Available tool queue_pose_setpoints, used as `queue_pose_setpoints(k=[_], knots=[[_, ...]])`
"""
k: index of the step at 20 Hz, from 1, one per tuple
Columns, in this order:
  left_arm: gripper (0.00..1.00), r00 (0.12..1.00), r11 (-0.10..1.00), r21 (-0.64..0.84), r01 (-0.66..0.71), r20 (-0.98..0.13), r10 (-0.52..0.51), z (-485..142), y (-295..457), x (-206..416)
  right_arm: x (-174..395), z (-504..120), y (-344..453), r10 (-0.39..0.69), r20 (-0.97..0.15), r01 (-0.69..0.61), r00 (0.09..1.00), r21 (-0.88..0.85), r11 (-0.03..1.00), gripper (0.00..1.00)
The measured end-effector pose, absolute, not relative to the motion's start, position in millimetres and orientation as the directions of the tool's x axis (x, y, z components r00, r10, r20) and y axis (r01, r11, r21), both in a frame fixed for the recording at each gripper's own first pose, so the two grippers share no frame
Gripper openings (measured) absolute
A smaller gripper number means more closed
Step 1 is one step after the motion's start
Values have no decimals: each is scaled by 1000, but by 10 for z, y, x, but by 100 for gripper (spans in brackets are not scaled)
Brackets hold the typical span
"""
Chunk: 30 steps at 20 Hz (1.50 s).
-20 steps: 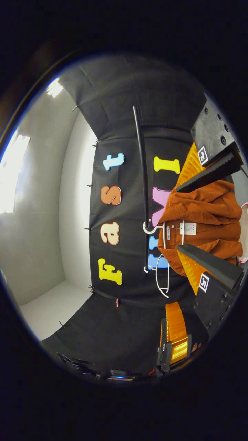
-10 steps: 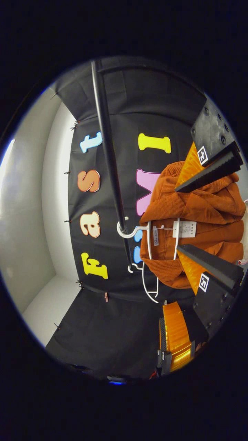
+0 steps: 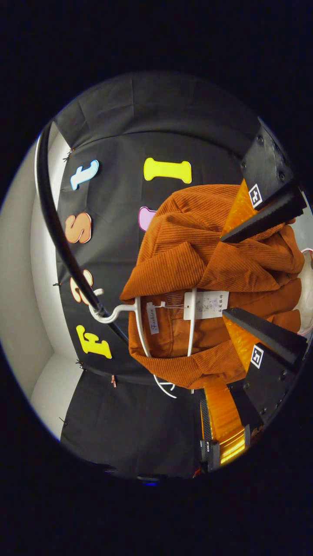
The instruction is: Grasp the clothes on the hanger with both hands and then place them into the laundry hamper below.
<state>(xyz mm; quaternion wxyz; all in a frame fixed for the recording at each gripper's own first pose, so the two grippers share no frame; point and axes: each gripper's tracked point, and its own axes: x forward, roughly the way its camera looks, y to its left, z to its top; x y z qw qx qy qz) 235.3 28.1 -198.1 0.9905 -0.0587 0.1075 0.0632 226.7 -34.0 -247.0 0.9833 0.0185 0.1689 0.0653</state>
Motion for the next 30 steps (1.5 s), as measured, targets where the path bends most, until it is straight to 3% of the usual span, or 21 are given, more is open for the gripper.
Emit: queue_pose_setpoints(k=[14, 22, 23, 24, 27, 28, 30], knots=[[93, 947, 976, -140, -169, -296, 121, -2445, 298, 2919, 2610, -2918, -363, 180, -390, -148, 903, 111, 983, 98], [88, 937, 953, -145, -267, -270, 221, -2474, 520, 3283, 2888, -3015, -325, 181, -374, -149, 910, 114, 982, 95], [86, 935, 952, -141, -273, -272, 228, -2492, 540, 3302, 2922, -3021, -318, 191, -375, -161, 907, 109, 981, 77], [84, 932, 950, -147, -276, -283, 227, -2512, 562, 3335, 2940, -3041, -281, 223, -382, -195, 897, 112, 974, 71], [27, 913, 938, -134, -321, -306, 269, -2519, 683, 3277, 3017, -3021, -466, 228, -373, -199, 900, 114, 973, 13], [8, 912, 938, -128, -321, -310, 270, -2525, 703, 3294, 3023, -2973, -585, 224, -363, -183, 905, 143, 973, 13], [7, 904, 932, -111, -344, -307, 297, -2463, 800, 3197, 3060, -2877, -847, 199, -340, -135, 919, 201, 970, 13]])
